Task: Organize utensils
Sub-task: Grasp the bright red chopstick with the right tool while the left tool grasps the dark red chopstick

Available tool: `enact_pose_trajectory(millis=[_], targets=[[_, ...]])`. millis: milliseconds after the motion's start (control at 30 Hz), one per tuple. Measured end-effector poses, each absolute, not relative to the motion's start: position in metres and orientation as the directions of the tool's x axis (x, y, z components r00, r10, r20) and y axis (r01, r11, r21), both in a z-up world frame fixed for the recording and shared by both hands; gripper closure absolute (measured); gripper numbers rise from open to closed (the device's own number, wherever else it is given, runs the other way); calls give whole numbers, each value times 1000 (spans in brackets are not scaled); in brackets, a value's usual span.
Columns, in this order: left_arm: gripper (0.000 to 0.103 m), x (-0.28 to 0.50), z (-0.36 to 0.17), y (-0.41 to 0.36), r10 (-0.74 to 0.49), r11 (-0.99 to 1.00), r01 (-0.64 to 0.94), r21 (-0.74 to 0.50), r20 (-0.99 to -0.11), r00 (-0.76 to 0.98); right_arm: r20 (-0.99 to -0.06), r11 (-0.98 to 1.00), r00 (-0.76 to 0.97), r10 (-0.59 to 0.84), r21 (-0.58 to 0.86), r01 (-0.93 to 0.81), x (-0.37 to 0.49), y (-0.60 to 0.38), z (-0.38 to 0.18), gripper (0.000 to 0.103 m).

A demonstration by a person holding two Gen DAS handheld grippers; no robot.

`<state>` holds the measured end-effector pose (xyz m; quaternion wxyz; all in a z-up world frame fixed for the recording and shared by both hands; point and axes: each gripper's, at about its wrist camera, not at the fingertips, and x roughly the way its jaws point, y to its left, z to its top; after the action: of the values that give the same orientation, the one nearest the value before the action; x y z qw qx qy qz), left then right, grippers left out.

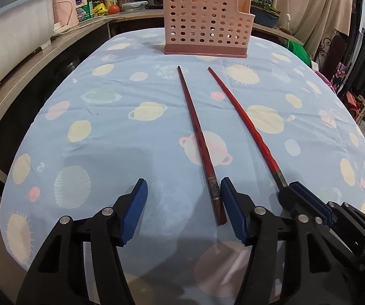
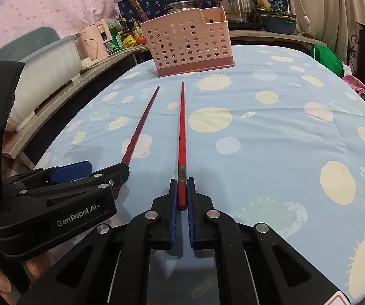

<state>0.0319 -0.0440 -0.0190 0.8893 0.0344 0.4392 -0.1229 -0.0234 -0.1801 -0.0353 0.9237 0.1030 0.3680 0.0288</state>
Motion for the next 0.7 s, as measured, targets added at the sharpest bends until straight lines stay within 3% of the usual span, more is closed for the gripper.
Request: enact_pose_trajectory(millis=[100,433,700], targets=[[53,31,-19,-44,-178,969,246,-35,-788,590,-674,977,727,129,211,23,-23,-180,-35,97],[94,31,-18,-43,-181,966,258,-29,-788,589,-675,977,727,128,211,23,-24,-181,-35,97],[96,31,-17,-41,-200,964,262,-53,-795,573,-678,972,721,141,232,28,-26,-184,-35,96]])
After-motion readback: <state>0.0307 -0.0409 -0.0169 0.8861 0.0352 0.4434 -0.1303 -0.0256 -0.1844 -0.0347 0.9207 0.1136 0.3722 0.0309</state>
